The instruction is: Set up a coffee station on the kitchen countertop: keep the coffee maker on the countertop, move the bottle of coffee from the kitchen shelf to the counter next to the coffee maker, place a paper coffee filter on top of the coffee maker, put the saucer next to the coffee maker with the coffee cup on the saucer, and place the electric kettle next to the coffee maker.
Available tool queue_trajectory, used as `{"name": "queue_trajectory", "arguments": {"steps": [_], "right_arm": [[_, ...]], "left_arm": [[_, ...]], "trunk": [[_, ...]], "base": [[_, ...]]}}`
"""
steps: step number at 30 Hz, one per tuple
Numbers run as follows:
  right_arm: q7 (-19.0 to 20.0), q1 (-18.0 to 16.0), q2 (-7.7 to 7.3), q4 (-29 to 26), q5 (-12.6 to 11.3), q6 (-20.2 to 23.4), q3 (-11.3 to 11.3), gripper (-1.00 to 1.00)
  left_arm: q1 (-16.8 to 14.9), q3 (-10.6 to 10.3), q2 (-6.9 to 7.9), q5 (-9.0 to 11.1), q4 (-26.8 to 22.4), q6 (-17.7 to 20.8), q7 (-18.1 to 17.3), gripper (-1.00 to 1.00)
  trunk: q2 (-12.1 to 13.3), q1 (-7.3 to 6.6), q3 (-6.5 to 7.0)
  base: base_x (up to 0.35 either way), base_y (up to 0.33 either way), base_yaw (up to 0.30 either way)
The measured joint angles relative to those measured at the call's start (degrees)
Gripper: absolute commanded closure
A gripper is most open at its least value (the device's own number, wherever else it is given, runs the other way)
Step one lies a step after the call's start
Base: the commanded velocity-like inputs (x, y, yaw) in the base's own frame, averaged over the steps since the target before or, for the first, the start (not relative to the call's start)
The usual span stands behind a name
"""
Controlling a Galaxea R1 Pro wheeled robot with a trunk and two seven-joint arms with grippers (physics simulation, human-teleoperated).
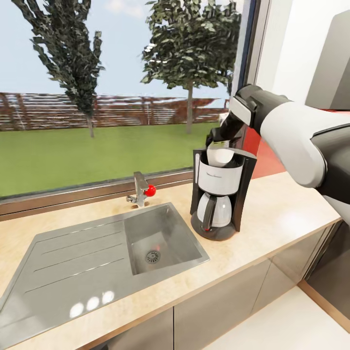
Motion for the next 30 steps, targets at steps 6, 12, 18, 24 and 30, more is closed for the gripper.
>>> {"name": "queue_trajectory", "arguments": {"steps": [6,12,18,24,30], "right_arm": [[0.36,-0.47,-3.4,-7.16,0.07,-0.29,0.03,-1.0],[1.55,-0.48,-7.79,-15.93,-1.14,-0.28,-0.25,-1.0],[8.4,0.89,-13.27,-28.71,-2.58,-0.09,-0.17,-1.0],[12.03,8.19,-19.16,-42.46,-3.01,-0.05,0.04,-1.0],[16.09,11.07,-23.02,-49.35,-3.51,-0.05,0.11,-1.0]], "left_arm": [[0.01,0.0,0.0,0.02,-0.01,-0.02,0.0,-1.0],[0.0,0.0,0.0,0.01,-0.01,-0.03,0.0,-1.0],[0.01,0.0,0.0,0.0,-0.01,0.02,0.0,-1.0],[0.0,-0.05,0.0,0.01,-0.01,-0.01,0.0,-1.0],[0.0,-0.02,0.0,0.0,0.0,-0.03,0.0,-1.0]], "trunk": [[-0.01,0.0,0.01],[0.0,0.0,0.0],[-0.01,0.0,0.0],[0.0,0.0,0.0],[0.0,0.0,0.0]], "base": [[0.0,0.0,0.0],[0.0,0.0,0.0],[0.0,0.0,0.0],[0.0,0.0,0.0],[-0.001,0.0,0.0]]}}
